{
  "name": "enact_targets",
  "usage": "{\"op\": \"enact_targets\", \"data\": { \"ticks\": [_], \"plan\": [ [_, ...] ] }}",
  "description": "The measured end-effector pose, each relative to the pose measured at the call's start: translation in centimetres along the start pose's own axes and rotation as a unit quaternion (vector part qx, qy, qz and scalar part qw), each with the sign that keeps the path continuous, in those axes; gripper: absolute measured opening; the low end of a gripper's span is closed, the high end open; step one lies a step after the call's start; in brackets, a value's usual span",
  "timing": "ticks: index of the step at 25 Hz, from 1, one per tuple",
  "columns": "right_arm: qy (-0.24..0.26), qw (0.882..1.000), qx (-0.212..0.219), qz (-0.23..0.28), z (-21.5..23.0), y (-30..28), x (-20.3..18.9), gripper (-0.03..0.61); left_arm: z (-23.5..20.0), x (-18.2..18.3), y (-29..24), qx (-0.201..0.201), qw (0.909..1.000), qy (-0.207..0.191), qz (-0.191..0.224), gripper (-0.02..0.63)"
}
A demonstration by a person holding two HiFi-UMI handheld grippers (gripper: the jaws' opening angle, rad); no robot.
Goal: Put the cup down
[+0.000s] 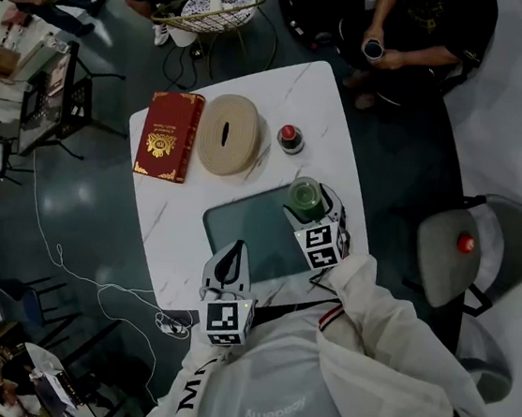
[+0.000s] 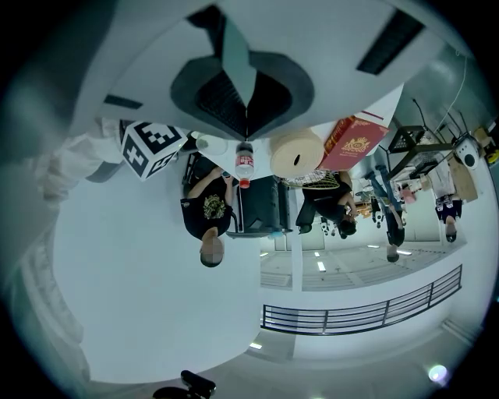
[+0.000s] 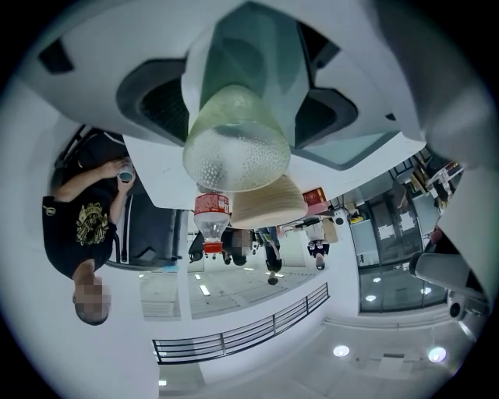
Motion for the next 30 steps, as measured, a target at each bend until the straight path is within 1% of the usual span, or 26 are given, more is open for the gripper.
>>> {"op": "enact_targets", "data": {
  "ticks": [10, 14, 22, 30],
  "plan": [
    [-0.001, 1.0, -0.026, -0.004, -0.5, 1.5, -0.3, 0.413, -0.3, -0.6, 1.7, -0.011, 0.9998, -0.008, 0.012, 0.012],
    [-0.003, 0.999, -0.038, 0.001, -0.8, 2.2, -0.3, 0.413, -0.7, -1.3, 2.8, -0.012, 0.9998, -0.004, 0.014, 0.012],
    [-0.001, 0.998, -0.061, 0.002, -2.6, 4.4, -0.8, 0.413, -1.3, -2.0, 4.5, -0.03, 0.999, -0.013, 0.03, 0.012],
    [0.006, 0.996, -0.081, 0.04, -4.7, 7.5, -1.0, 0.413, -1.7, -2.8, 6.1, -0.056, 0.9974, -0.016, 0.042, 0.012]
  ]
}}
Point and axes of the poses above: the fingertips, and each gripper's own axes: y backward along the fingers, z to its right, x out of its top, the point moved 10 cm from there along y, backward along the fingers, and after that the axes turned 3 degrees about -x, right-handed, at the moved point
